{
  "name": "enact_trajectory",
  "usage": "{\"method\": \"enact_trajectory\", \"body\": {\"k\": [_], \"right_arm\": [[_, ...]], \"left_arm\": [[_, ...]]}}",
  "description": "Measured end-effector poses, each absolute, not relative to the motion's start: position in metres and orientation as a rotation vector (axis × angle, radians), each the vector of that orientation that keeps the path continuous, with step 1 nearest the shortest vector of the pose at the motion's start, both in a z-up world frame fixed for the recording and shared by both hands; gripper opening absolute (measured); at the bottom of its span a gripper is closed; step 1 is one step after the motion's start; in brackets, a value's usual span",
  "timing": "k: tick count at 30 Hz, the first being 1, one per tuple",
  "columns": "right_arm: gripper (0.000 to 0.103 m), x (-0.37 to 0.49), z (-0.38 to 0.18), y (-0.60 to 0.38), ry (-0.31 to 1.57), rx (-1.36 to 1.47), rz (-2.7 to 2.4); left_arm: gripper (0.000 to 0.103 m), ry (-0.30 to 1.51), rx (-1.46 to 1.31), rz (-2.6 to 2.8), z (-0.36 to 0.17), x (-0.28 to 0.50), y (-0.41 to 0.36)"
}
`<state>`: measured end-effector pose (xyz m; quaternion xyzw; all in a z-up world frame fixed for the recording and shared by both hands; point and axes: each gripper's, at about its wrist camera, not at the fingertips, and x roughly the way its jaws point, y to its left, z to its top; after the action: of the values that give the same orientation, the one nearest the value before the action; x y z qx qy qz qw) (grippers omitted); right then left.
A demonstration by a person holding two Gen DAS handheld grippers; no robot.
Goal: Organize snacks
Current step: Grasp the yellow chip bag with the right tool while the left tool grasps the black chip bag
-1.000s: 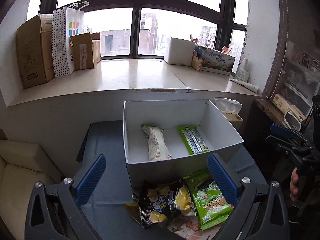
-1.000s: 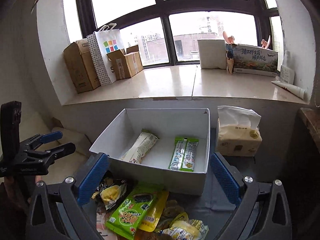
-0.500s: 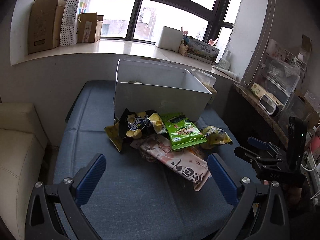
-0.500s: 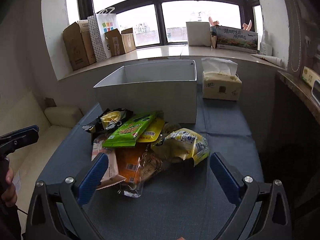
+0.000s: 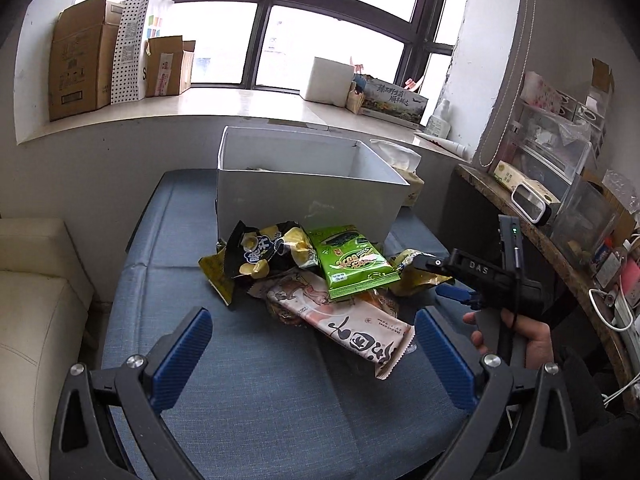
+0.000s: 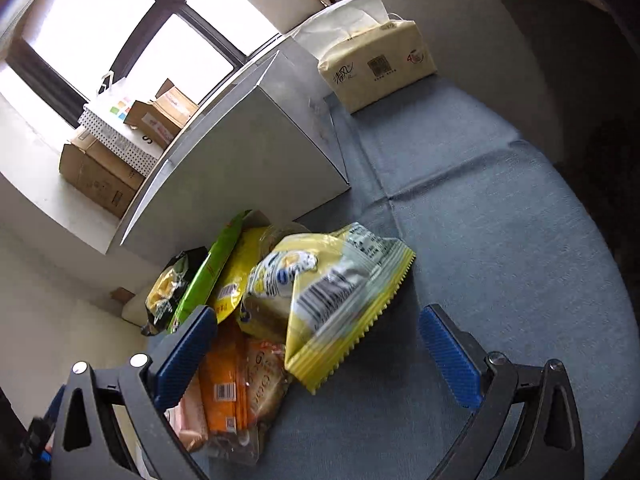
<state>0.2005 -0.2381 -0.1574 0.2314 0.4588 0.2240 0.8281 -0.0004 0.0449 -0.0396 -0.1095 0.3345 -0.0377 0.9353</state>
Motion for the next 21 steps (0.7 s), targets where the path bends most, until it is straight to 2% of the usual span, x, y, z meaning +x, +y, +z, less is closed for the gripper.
{"method": "enact_trajectory", "body": {"k": [2, 4, 6, 12, 21], "right_arm": [[0.103, 0.213, -0.162, -0.232, 1.004, 0.532, 0.486], [0.098, 0.222, -0.164, -0.225, 1.013, 0.559, 0.494], [0.071, 0.229, -0.166, -0.218, 1.036, 0.514, 0.456], [0.063, 0.219, -0.160, -0.225, 0.960, 0.513, 0.473], [0.062, 0.174, -0.121, -0.254, 0.816, 0.493, 0.513]], "left_arm": [[0.103, 0.690, -0.224, -0.070, -0.041, 0.001, 0.046], [0.103, 0.700, -0.225, -0.061, -0.043, 0.001, 0.047], [0.103, 0.705, -0.227, -0.053, -0.044, 0.000, 0.049], [0.103, 0.718, -0.251, -0.033, -0.051, 0.003, 0.058], [0.103, 0.804, -0.324, -0.051, -0.076, 0.064, 0.073]]}}
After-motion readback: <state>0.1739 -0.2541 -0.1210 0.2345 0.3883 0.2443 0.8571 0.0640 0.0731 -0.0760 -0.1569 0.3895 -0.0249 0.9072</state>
